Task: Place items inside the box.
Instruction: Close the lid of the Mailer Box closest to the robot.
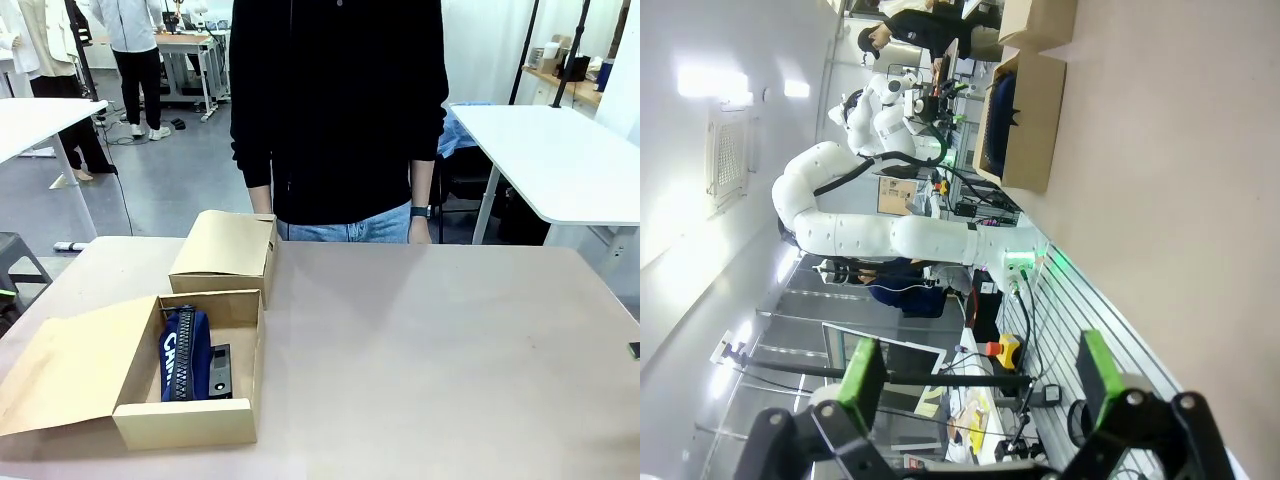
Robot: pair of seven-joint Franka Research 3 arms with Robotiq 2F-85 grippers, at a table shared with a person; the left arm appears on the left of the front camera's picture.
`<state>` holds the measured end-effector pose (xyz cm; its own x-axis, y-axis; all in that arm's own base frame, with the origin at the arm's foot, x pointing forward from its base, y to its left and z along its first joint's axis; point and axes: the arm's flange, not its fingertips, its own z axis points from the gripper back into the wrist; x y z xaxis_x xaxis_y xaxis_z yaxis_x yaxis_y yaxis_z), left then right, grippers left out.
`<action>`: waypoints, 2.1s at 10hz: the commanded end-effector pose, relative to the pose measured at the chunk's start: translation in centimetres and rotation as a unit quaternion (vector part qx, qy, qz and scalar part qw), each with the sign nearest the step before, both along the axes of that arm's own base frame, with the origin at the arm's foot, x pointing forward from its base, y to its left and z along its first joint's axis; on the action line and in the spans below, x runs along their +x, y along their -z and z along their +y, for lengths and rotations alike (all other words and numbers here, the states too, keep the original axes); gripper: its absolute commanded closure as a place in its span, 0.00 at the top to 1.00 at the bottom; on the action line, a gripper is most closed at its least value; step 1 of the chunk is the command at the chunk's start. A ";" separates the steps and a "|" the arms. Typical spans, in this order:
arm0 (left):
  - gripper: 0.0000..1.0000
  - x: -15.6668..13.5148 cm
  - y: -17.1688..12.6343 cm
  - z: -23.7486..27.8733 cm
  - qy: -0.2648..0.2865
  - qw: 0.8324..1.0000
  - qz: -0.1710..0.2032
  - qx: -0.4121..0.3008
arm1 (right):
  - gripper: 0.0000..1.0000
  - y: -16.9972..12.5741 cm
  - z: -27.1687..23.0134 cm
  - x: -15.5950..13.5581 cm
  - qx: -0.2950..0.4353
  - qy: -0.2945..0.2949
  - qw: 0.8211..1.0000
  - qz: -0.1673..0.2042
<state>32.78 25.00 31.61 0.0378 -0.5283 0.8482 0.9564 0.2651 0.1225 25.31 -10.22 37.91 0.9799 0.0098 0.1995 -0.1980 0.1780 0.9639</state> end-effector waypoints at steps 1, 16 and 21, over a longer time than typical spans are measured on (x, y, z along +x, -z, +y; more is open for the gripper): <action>1.00 -0.8 7.5 2.1 0.006 1.000 -0.007 0.016 | 1.00 -0.7 0.1 0.1 0.007 0.004 1.000 0.008; 1.00 1.6 11.9 -3.5 0.107 0.992 0.060 0.037 | 1.00 -0.7 0.1 0.1 0.007 0.004 1.000 0.008; 1.00 1.9 12.3 -7.1 0.164 0.984 0.061 0.017 | 1.00 -0.7 0.1 0.1 0.007 0.004 1.000 0.008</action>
<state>37.27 17.21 23.99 0.0339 -0.5850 0.8104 0.9990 -0.0039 -0.0446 25.29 -10.23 37.92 0.9799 0.0094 0.1992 -0.1977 0.1775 0.9641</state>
